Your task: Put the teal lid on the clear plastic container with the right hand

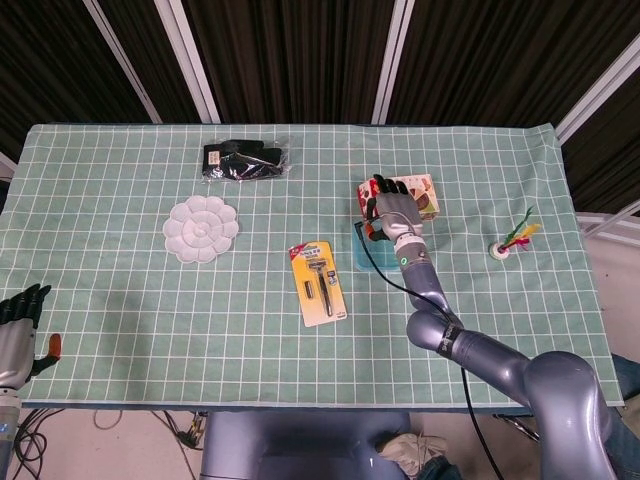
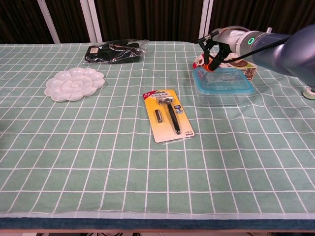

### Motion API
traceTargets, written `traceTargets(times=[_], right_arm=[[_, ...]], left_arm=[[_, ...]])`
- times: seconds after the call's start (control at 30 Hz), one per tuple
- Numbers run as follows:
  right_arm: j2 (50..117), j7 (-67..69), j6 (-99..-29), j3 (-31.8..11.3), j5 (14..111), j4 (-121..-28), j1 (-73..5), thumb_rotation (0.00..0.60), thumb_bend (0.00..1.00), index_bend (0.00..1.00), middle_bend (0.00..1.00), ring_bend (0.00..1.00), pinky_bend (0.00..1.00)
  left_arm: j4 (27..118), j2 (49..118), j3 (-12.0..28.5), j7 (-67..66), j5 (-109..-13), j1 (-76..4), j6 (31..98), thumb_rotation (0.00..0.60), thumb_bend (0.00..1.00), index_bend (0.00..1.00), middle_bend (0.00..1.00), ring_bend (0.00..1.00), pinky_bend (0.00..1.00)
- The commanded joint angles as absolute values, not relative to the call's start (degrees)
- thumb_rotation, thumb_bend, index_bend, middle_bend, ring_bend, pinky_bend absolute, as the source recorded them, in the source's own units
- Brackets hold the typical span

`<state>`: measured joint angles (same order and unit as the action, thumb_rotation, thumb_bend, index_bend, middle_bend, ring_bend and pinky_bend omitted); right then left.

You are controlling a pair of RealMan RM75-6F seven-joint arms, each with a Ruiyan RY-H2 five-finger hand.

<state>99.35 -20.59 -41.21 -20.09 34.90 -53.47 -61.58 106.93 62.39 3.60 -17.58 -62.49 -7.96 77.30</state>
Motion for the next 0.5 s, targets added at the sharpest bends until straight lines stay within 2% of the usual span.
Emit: traceTargets(times=[0.03, 0.5], right_arm=[[99.68, -20.76, -40.95, -20.24, 34.58, -53.24, -61.76, 0.6, 0.49, 0.62, 0.0, 0.0, 0.0], [101.75, -20.84, -38.25, -20.96, 33.21, -48.9, -62.64, 0.6, 0.49, 0.62, 0.0, 0.0, 0.0]], left_arm=[[106.97, 62.41, 3.61, -17.59, -62.5, -7.97, 77.36, 0.6, 0.53, 0.02, 0.0, 0.0, 0.0], [106.99, 62.35, 3.59, -17.52, -62.19, -8.09, 77.13, 0.6, 0.53, 0.02, 0.0, 0.0, 0.0]])
